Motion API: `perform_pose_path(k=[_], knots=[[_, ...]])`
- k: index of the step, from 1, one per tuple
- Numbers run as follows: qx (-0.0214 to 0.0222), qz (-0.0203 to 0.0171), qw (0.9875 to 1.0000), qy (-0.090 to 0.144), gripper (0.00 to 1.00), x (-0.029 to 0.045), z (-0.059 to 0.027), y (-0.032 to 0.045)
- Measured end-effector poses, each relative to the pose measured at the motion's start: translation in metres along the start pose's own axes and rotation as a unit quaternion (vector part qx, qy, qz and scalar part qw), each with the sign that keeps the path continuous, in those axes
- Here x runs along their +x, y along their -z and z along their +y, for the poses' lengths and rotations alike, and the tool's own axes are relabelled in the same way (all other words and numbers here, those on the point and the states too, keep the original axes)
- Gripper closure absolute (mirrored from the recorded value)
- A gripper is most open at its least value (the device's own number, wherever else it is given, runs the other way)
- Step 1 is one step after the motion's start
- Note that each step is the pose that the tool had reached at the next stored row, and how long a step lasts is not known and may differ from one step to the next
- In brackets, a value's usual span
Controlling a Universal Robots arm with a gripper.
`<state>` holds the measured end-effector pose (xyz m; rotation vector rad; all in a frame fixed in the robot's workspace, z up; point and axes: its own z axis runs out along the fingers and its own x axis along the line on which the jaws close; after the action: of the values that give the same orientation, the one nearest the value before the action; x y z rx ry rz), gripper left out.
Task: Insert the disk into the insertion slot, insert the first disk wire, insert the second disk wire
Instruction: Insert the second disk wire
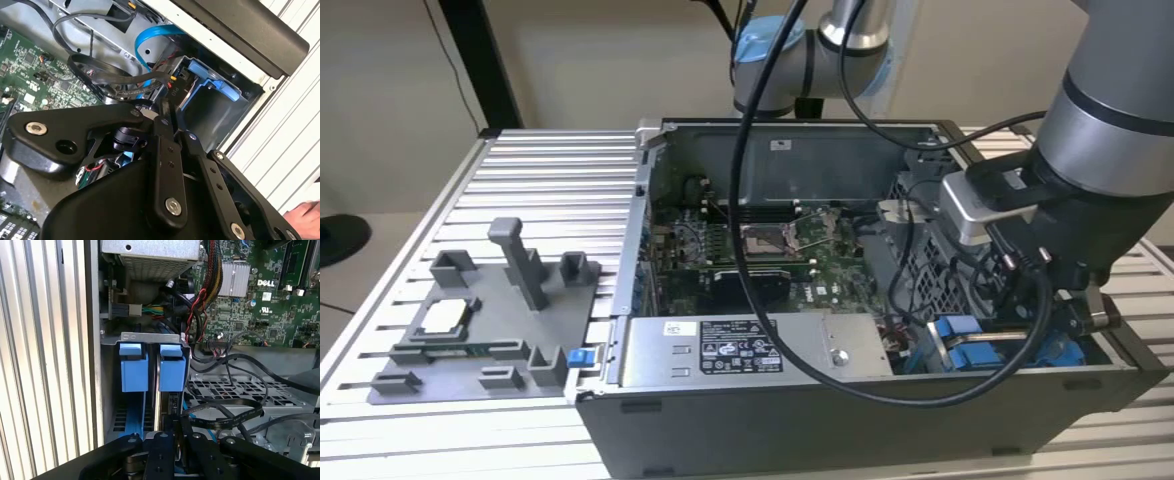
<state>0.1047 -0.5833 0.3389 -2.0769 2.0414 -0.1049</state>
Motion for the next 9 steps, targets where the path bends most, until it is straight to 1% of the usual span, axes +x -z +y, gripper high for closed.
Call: perform_pose_path(k=[6, 9], knots=[[0.0, 0.0005, 1.0, 0.0, 1.0, -0.0002, 0.0007, -0.0036], [0.0, 0.0, 1.0, 0.0, 1.0, 0.0, 0.0012, -0.0057]])
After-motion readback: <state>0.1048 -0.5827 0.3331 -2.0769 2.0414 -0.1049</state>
